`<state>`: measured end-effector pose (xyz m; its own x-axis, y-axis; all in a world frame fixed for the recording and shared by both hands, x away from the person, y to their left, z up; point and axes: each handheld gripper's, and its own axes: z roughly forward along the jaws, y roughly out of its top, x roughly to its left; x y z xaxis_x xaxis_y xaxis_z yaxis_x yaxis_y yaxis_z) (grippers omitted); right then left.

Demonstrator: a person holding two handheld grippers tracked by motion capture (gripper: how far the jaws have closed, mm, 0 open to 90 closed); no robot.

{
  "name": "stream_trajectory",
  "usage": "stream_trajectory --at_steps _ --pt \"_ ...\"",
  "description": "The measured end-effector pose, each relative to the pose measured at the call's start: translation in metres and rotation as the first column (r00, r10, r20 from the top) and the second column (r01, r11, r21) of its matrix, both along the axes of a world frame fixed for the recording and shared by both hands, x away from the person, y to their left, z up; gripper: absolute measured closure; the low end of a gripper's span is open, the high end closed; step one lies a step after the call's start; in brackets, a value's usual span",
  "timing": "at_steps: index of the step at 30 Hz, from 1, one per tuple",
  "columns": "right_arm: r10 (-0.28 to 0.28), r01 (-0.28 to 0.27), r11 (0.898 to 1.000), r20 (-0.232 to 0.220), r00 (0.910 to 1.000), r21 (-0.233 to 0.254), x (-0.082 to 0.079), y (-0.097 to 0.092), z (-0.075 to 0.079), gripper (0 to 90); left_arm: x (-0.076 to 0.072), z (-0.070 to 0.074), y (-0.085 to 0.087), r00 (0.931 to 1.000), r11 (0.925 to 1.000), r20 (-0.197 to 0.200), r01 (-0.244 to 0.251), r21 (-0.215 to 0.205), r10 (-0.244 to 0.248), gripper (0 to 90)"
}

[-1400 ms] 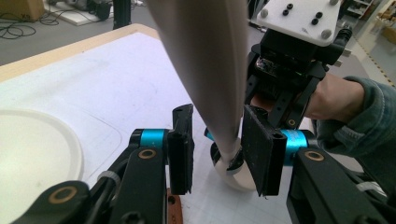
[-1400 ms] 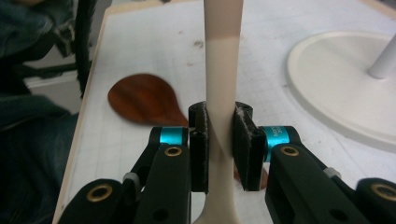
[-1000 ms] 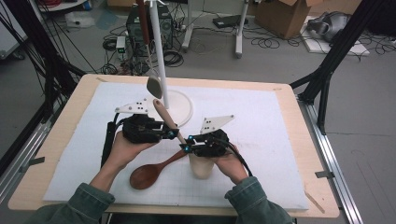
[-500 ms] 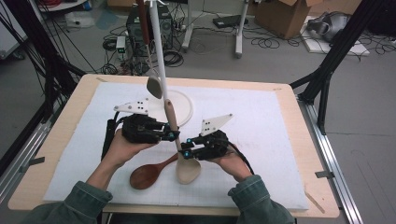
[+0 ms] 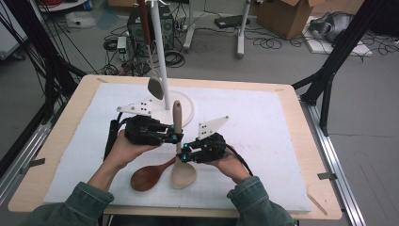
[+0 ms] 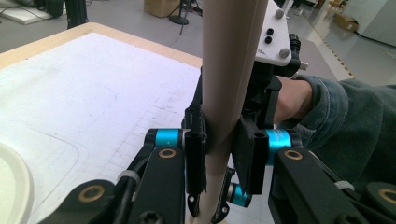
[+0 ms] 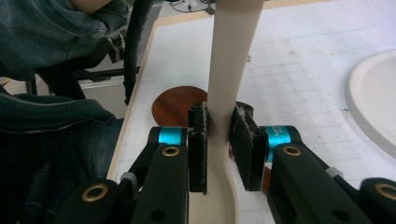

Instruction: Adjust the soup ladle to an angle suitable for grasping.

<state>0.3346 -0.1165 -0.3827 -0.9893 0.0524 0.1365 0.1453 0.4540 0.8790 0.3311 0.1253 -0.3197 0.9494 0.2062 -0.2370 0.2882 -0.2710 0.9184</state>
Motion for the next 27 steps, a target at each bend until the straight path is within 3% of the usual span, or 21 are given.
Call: stream_trajectory --at_steps 5,9,11,16,21,23,27 --pt "0.006 -0.006 1.000 0.010 0.9999 -0.002 0.000 0.001 0.001 78.6 0.000 0.000 0.000 1.0000 1.0000 0.007 0.006 0.001 -0.006 75.5" --pt "-0.024 0.025 1.000 0.034 0.9991 -0.011 -0.003 0.001 0.003 78.8 -0.001 0.001 0.001 0.9995 0.9998 0.026 -0.019 0.008 0.019 74.8" --pt "-0.041 0.042 0.999 0.043 0.9982 -0.014 -0.003 0.001 0.003 78.9 -0.002 0.001 0.000 0.9983 0.9987 0.043 -0.040 0.032 0.039 72.4" --pt "-0.071 0.071 0.997 0.033 0.9969 -0.010 -0.003 0.002 0.004 78.9 -0.003 -0.001 -0.003 0.9964 0.9964 0.059 -0.065 0.054 0.062 71.7" --pt "-0.072 0.072 0.997 0.017 0.9973 -0.006 -0.002 0.002 0.004 78.4 -0.003 0.000 -0.002 0.9971 0.9974 0.051 -0.058 0.044 0.055 76.7" --pt "-0.075 0.074 0.997 0.017 0.9971 0.011 -0.002 0.000 0.005 76.6 -0.002 0.002 0.000 0.9975 0.9976 0.045 -0.057 0.039 0.055 76.9" --pt "-0.111 0.111 0.993 -0.010 0.9938 0.043 -0.002 -0.009 0.007 62.4 0.000 0.006 0.004 0.9959 0.9965 0.062 -0.069 0.048 0.066 76.9"
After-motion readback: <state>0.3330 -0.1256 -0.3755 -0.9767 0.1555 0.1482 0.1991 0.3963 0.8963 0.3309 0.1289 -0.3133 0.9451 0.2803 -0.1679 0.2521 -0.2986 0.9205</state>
